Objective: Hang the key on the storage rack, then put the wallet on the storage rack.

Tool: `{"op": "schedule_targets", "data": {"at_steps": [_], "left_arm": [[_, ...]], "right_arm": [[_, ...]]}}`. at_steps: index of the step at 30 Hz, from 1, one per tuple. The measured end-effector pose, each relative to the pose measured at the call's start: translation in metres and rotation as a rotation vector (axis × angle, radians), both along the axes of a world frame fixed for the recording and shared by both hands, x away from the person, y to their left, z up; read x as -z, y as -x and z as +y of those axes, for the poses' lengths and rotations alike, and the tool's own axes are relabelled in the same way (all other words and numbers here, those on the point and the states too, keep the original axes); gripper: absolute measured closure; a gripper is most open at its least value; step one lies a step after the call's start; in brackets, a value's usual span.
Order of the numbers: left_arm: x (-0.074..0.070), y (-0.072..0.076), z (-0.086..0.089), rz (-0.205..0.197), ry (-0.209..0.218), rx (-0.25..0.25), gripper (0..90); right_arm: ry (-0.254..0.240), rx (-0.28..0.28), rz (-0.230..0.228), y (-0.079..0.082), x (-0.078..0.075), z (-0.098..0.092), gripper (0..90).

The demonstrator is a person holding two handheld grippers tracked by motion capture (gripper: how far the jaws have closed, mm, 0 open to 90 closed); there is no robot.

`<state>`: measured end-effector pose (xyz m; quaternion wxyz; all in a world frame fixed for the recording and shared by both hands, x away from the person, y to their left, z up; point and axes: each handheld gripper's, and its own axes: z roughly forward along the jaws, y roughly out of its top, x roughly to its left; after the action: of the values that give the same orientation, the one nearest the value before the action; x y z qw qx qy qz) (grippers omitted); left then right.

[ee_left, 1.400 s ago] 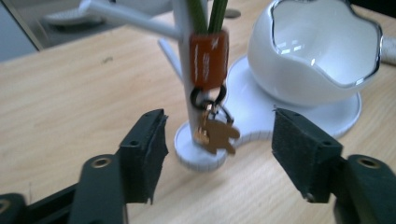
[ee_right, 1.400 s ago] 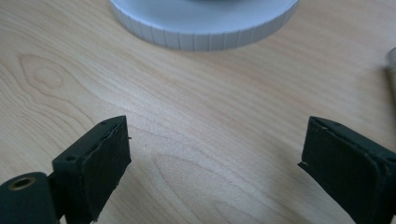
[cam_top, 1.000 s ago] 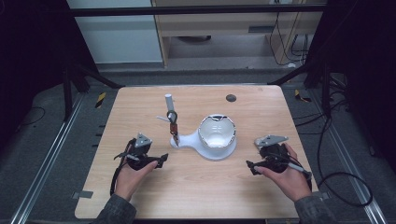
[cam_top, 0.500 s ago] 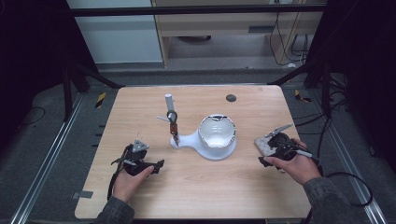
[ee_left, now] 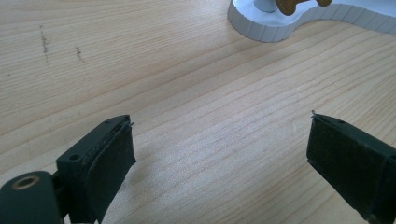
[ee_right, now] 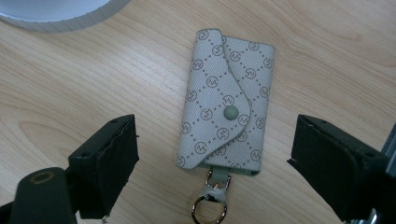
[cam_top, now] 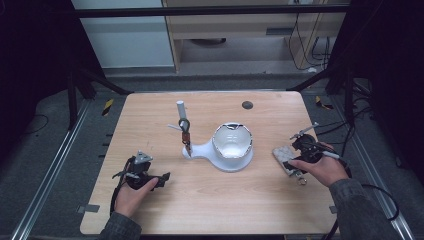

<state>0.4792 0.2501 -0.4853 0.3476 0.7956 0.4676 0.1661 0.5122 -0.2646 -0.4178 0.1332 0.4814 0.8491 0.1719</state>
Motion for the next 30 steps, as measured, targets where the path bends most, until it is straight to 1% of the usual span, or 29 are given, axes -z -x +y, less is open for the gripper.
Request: {"op": "schedule_targets", "data": {"at_steps": [1,2,4,6,7,9,12,13,14,19,23,26,30], "left_arm": [[0.000,0.000,0.000,0.000,0.000,-0.001,7.1],[0.000,0.000,0.000,0.000,-0.001,-0.002,7.0],[0.000,-0.001,0.001,-0.002,0.002,-0.005,6.7],[0.001,-0.001,0.003,-0.003,-0.005,-0.010,6.7],[0.001,-0.002,0.004,-0.008,-0.009,-0.015,6.7],[0.001,-0.002,0.005,-0.006,-0.013,-0.022,6.7],[0.002,-0.002,0.006,-0.005,-0.013,-0.024,6.7],[0.002,-0.002,0.006,-0.005,-0.014,-0.023,6.7],[0.002,-0.002,0.005,-0.005,-0.013,-0.022,6.7],[0.002,-0.003,0.006,-0.004,-0.013,-0.022,6.7],[0.002,-0.003,0.006,-0.004,-0.013,-0.022,6.8],[0.002,-0.003,0.005,-0.005,-0.012,-0.020,6.8],[0.002,-0.003,0.006,-0.002,-0.011,-0.022,6.9]], "right_arm": [[-0.001,-0.002,0.010,-0.002,0.001,0.000,12.3],[0.003,-0.021,0.019,-0.004,0.004,0.000,11.2],[0.002,-0.020,0.025,-0.006,0.005,0.000,10.9],[0.008,-0.025,0.030,-0.008,0.007,0.001,11.4],[0.009,-0.024,0.035,-0.009,0.007,0.001,12.3],[0.019,-0.029,0.040,-0.011,0.009,0.001,12.9],[0.021,-0.021,0.054,-0.013,0.012,0.002,15.7],[0.026,-0.028,0.048,-0.014,0.013,0.001,17.7],[0.022,-0.020,0.053,-0.014,0.013,0.001,17.8],[0.035,-0.018,0.067,-0.019,0.020,0.003,18.7],[0.041,0.007,0.093,-0.024,0.026,0.004,19.0],[0.046,0.012,0.099,-0.027,0.030,0.003,19.7],[0.045,0.017,0.119,-0.031,0.035,0.001,20.9]]}}
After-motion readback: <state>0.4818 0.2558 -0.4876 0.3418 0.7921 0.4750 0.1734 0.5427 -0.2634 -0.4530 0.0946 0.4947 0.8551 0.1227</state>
